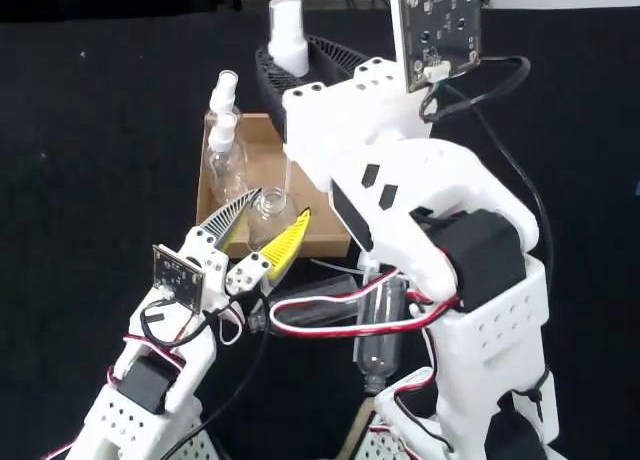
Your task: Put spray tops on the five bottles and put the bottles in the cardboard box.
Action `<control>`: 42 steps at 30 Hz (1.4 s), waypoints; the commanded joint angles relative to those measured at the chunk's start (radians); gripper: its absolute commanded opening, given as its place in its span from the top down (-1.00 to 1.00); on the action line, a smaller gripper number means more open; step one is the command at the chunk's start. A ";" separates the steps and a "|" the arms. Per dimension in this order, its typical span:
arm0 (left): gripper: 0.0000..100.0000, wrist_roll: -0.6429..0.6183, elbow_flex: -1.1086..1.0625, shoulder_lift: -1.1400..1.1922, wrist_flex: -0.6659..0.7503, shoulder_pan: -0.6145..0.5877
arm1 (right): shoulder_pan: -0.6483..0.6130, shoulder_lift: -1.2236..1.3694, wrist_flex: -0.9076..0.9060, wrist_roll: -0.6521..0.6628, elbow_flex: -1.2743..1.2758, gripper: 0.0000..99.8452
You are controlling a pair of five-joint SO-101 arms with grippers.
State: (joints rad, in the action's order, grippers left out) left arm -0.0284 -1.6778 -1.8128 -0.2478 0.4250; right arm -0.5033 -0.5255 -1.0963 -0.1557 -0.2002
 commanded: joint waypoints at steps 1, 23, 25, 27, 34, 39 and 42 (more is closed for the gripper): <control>0.88 -0.006 -0.021 -0.014 0.018 -0.004 | -0.025 -0.111 0.052 -0.009 0.042 0.98; 0.88 -0.006 -0.021 -0.014 0.017 -0.002 | -0.025 -0.464 0.671 -0.003 0.656 0.97; 0.88 -0.006 -0.021 -0.014 0.017 -0.002 | -0.025 -0.464 0.620 -0.002 0.634 0.97; 0.88 -0.006 -0.021 -0.014 0.017 -0.002 | -0.026 -0.452 0.552 0.025 0.591 0.97; 0.88 -0.006 -0.021 -0.014 0.017 -0.004 | -0.110 -0.274 0.391 0.103 0.423 0.97; 0.88 -0.006 -0.021 -0.014 0.017 -0.007 | -0.106 -0.220 0.393 0.104 0.414 0.97; 0.88 -0.006 -0.021 -0.014 0.017 -0.007 | -0.106 -0.225 0.385 0.104 0.420 0.98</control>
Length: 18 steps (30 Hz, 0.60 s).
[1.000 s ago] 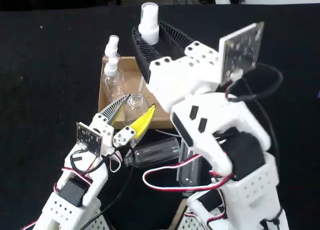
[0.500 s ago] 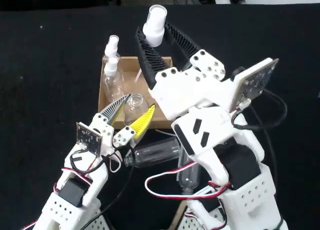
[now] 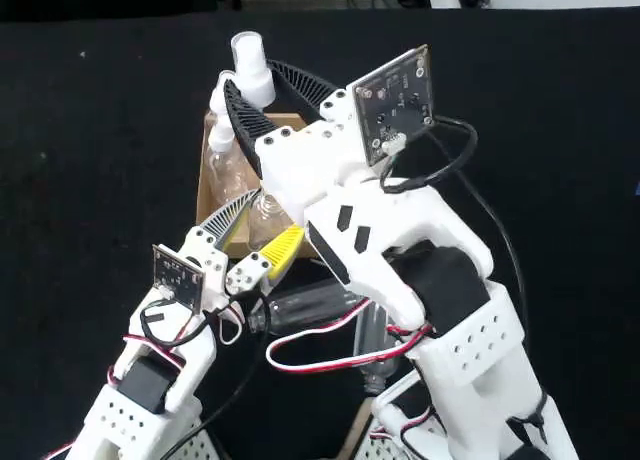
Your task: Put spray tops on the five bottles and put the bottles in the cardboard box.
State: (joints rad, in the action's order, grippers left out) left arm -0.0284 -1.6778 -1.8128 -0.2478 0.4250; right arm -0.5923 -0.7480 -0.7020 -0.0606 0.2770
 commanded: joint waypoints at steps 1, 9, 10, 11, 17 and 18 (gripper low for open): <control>0.88 -0.006 -0.021 -0.014 0.017 -0.005 | -0.017 -0.008 -0.011 0.009 -0.056 0.98; 0.88 -0.006 -0.021 -0.014 0.017 -0.005 | -0.005 -0.010 0.012 0.011 -0.027 0.98; 0.88 -0.006 -0.021 -0.014 0.017 -0.005 | 0.011 -0.010 0.006 0.011 -0.025 0.98; 0.88 -0.006 -0.021 -0.014 0.017 -0.007 | 0.021 -0.010 0.005 0.011 -0.022 0.98; 0.88 -0.006 -0.021 -0.014 0.017 -0.004 | 0.051 -0.013 -0.015 0.011 0.012 0.98; 0.88 -0.006 -0.021 -0.014 0.017 -0.004 | 0.049 -0.012 -0.014 0.011 0.016 0.98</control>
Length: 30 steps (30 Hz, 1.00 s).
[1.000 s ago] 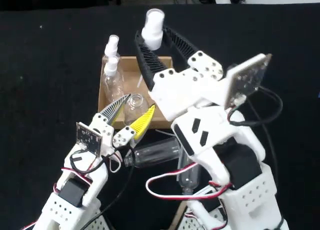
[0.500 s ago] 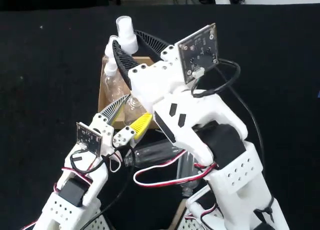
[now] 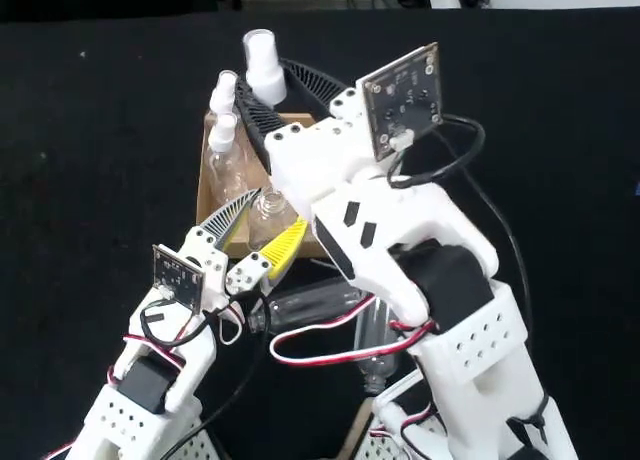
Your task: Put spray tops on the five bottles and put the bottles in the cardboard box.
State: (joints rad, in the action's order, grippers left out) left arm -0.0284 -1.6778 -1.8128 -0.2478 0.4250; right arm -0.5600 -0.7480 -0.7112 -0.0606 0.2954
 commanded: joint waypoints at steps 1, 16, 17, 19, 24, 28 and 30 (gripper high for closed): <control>0.88 -0.006 -0.021 -0.014 0.017 -0.004 | 0.017 -0.012 -0.003 0.011 0.001 0.98; 0.88 -0.006 -0.021 -0.014 0.017 0.001 | 0.015 -0.016 -0.130 0.002 0.068 0.97; 0.88 -0.006 -0.021 -0.014 0.017 0.001 | 0.015 -0.016 -0.149 0.002 0.068 0.97; 0.88 -0.006 -0.021 -0.014 0.017 -0.001 | 0.015 -0.016 -0.172 0.002 0.071 0.97; 0.88 -0.006 -0.021 -0.014 0.017 -0.007 | 0.003 -0.016 -0.203 0.000 0.070 0.97; 0.88 -0.006 -0.021 -0.014 0.017 -0.007 | -0.044 -0.044 -0.218 0.000 0.085 0.97; 0.88 -0.005 -0.021 -0.014 0.017 -0.008 | -0.061 -0.085 -0.219 0.000 0.104 0.97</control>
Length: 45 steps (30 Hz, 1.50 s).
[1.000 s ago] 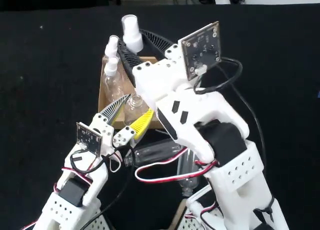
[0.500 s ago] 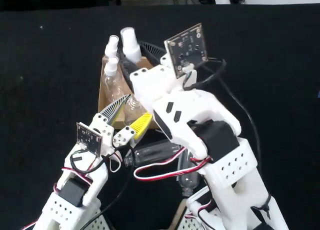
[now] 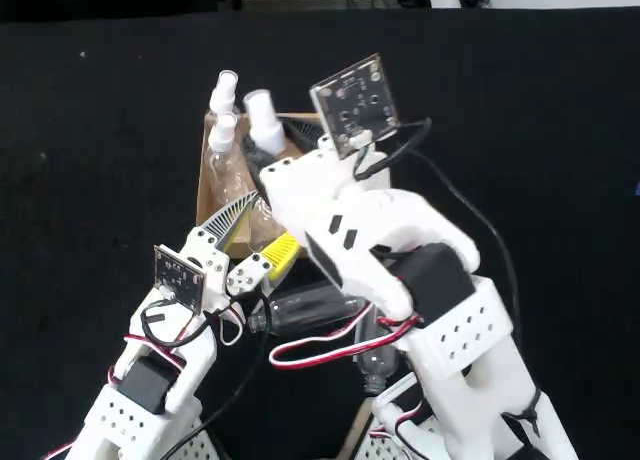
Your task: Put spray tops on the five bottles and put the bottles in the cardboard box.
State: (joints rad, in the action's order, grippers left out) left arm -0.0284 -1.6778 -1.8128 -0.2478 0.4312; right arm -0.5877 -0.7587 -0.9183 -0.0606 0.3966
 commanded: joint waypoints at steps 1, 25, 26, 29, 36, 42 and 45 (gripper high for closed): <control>0.88 -0.003 -0.021 -0.014 0.017 -0.015 | -0.035 -0.101 -0.011 0.000 0.013 0.97; 0.88 -0.003 -0.021 -0.012 0.017 -0.012 | -0.038 -0.269 0.044 0.009 0.251 0.97; 0.88 -0.003 -0.021 -0.012 0.017 -0.012 | -0.038 -0.269 0.043 0.009 0.251 0.97; 0.88 -0.003 -0.021 -0.012 0.017 -0.012 | -0.040 -0.272 0.006 0.009 0.242 0.85; 0.88 -0.003 -0.021 -0.012 0.017 -0.012 | -0.040 -0.277 -0.032 0.009 0.234 0.65; 0.88 -0.003 -0.021 -0.012 0.017 -0.013 | -0.040 -0.277 -0.112 0.009 0.120 0.65; 0.88 -0.003 -0.021 -0.012 0.017 -0.012 | -0.038 -0.277 -0.167 0.011 0.039 0.65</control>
State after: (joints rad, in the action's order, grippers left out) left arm -0.0284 -1.6778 -1.8128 -0.2478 0.4235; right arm -0.6107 -1.0073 -1.0411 -0.0606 0.5485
